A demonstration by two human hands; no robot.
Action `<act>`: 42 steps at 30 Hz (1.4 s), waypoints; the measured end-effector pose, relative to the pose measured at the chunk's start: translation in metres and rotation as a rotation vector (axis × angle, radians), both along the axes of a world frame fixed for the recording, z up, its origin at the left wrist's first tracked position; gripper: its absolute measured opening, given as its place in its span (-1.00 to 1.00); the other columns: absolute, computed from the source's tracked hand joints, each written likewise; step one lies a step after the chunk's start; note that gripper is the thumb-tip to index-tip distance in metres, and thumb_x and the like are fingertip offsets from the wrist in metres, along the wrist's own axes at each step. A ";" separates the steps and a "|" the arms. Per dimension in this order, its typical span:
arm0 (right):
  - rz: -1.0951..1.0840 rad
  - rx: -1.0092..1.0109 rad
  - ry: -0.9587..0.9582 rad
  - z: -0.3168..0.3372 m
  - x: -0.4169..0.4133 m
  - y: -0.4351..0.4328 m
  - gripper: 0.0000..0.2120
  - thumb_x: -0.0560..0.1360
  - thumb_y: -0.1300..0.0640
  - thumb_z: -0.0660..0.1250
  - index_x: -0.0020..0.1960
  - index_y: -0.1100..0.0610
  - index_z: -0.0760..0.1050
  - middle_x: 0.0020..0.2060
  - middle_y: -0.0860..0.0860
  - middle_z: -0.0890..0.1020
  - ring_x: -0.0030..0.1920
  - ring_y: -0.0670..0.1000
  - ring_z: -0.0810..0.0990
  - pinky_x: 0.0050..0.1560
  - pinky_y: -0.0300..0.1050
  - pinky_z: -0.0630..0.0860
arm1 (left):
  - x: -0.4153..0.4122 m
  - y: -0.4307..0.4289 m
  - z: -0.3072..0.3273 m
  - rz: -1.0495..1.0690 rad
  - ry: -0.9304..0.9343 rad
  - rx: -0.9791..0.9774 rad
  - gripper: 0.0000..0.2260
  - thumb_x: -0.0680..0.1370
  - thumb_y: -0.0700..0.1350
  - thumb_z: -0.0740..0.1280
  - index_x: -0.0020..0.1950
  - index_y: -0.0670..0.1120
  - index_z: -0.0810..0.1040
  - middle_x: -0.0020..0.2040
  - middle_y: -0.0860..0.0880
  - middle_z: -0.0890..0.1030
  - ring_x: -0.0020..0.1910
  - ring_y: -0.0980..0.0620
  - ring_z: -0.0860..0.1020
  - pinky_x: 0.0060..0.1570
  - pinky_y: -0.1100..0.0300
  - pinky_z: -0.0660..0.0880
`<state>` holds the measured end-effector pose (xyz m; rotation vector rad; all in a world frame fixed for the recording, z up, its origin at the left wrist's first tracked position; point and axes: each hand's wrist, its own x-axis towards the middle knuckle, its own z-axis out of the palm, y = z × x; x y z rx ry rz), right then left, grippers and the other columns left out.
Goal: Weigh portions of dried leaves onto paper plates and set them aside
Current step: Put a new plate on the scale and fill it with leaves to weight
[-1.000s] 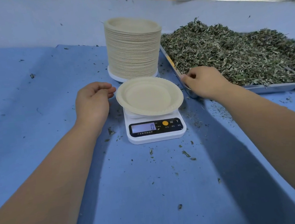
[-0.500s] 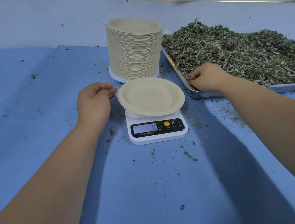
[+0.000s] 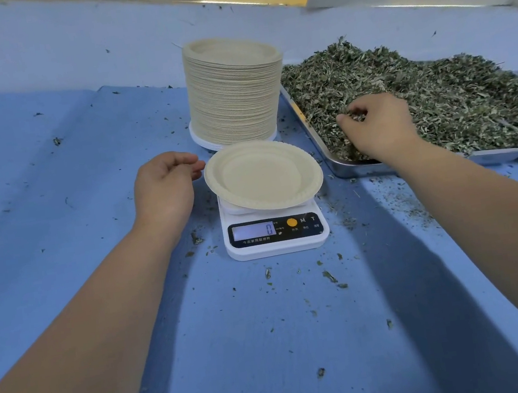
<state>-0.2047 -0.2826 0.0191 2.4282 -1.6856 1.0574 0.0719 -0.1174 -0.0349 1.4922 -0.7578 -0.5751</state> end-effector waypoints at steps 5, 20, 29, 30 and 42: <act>0.075 -0.122 -0.071 0.029 0.015 0.011 -0.72 0.58 -0.07 0.33 0.02 0.12 0.66 -0.17 0.02 0.68 -0.20 0.09 0.63 -0.04 -0.02 0.60 | 0.000 -0.001 0.000 0.003 -0.007 -0.006 -0.77 0.57 -0.25 0.24 -0.06 0.01 0.64 -0.08 0.08 0.75 -0.04 0.14 0.70 0.20 -0.05 0.59; 0.523 -0.110 0.441 0.025 0.101 0.085 -0.61 0.64 -0.24 0.12 0.21 -0.03 0.57 -0.05 -0.10 0.66 -0.14 -0.03 0.60 -0.08 -0.06 0.56 | 0.002 0.000 -0.003 -0.008 -0.009 -0.017 -0.79 0.56 -0.24 0.26 -0.06 0.01 0.65 -0.10 0.08 0.75 -0.04 0.13 0.70 0.13 0.04 0.60; 0.359 -0.039 0.142 0.047 0.051 0.038 -0.66 0.64 -0.10 0.18 -0.01 0.10 0.61 -0.25 -0.04 0.62 -0.21 0.04 0.55 -0.19 -0.18 0.45 | 0.003 -0.001 -0.005 -0.012 0.001 -0.014 -0.78 0.55 -0.24 0.26 -0.05 0.03 0.64 -0.09 0.09 0.75 -0.03 0.13 0.70 0.15 0.03 0.60; 0.311 -0.010 0.156 0.036 0.042 0.033 -0.67 0.64 -0.08 0.18 0.01 0.11 0.60 -0.22 0.03 0.64 -0.20 0.08 0.56 -0.19 -0.10 0.47 | 0.003 0.000 -0.005 -0.012 0.000 -0.012 -0.78 0.55 -0.24 0.26 -0.05 0.03 0.64 -0.09 0.09 0.75 -0.03 0.13 0.70 0.14 0.04 0.59; 0.022 0.069 0.422 -0.043 0.014 0.021 -0.49 0.62 -0.30 0.03 -0.24 0.09 0.35 -0.30 0.05 0.50 -0.24 0.13 0.49 -0.28 -0.03 0.38 | 0.001 -0.003 -0.005 0.004 -0.046 0.001 -0.80 0.54 -0.24 0.27 -0.06 0.00 0.66 -0.14 0.11 0.74 -0.13 0.20 0.69 -0.01 0.19 0.55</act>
